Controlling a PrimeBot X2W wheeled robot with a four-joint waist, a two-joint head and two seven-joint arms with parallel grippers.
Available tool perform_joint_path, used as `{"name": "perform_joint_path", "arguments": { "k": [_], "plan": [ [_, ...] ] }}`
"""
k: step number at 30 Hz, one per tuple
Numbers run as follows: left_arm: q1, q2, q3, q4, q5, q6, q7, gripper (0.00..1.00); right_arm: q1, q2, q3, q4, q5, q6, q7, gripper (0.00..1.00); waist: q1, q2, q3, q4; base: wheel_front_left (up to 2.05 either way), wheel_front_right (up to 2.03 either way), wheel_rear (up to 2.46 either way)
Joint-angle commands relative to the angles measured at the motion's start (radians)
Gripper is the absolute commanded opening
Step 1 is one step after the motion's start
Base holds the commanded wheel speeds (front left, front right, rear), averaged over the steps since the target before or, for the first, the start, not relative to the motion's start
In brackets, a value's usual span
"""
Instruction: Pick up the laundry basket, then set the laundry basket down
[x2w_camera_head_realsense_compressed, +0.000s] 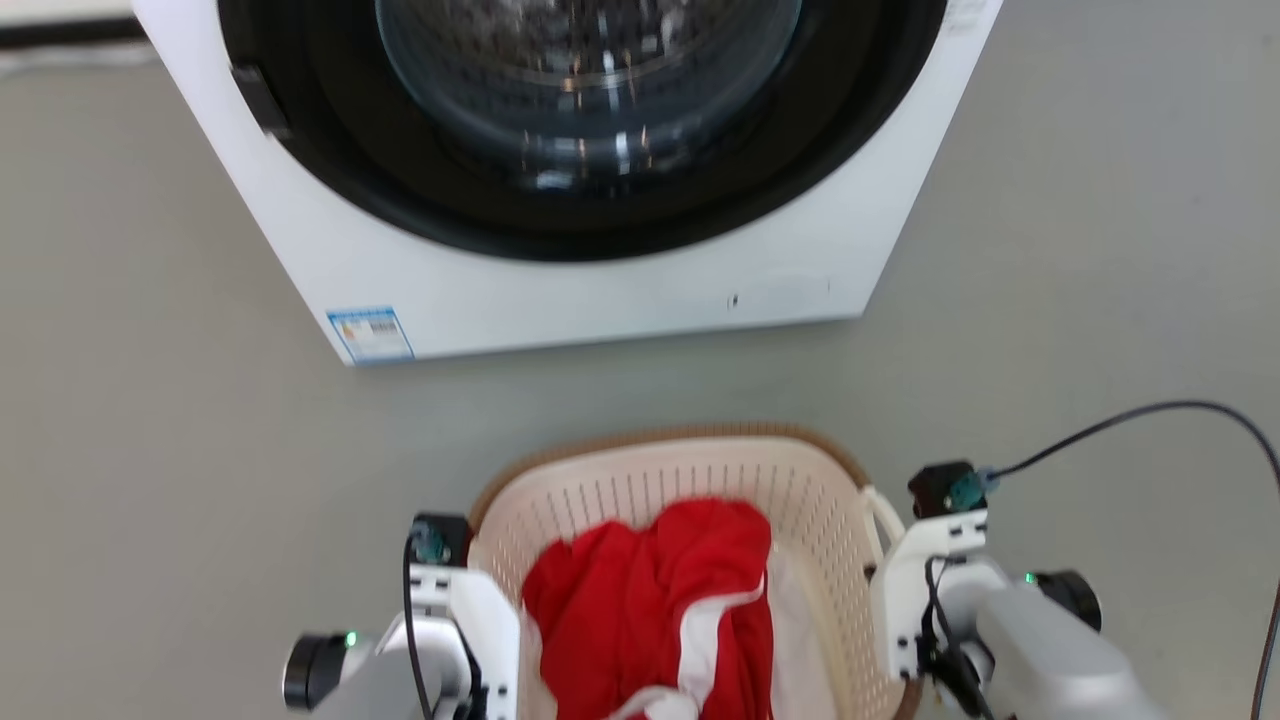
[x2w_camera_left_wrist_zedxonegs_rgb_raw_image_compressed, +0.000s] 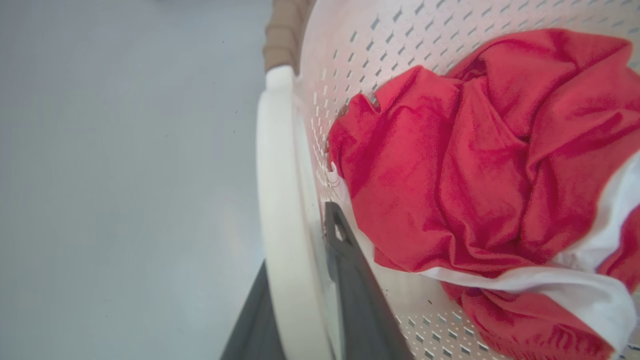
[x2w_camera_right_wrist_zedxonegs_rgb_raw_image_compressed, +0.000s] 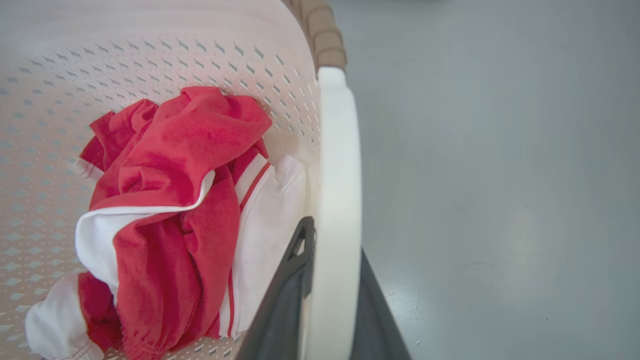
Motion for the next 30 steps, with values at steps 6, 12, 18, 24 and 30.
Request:
{"name": "perform_joint_path", "arguments": {
  "k": [6,12,18,24,30],
  "plan": [
    [0.058,0.017,-0.025,-0.048,-0.014,0.015,0.015,0.0,0.058,0.018,0.075,-0.034,0.03,0.009,0.031,0.0,0.0,0.0,-0.147,0.009,0.0,0.0,0.0],
    [0.11,0.017,-0.054,-0.082,-0.038,0.038,0.032,0.0,0.101,0.018,0.119,-0.037,0.051,0.009,0.055,0.0,0.0,0.0,-0.2,0.019,0.0,0.0,0.0],
    [0.13,0.017,-0.074,-0.097,-0.061,0.051,0.032,0.0,0.123,0.018,0.148,-0.046,0.071,0.009,0.07,0.0,0.0,0.0,-0.22,0.018,0.0,0.0,0.0],
    [0.131,0.017,-0.088,-0.094,-0.077,0.054,0.025,0.0,0.123,0.018,0.164,-0.044,0.082,0.009,0.073,0.0,0.0,0.0,-0.223,0.012,0.0,0.0,0.0],
    [0.127,0.017,-0.1,-0.095,-0.095,0.056,0.024,0.0,0.12,0.018,0.174,-0.044,0.095,0.009,0.073,0.0,0.0,0.0,-0.216,0.006,0.0,0.0,0.0]
  ]
}}
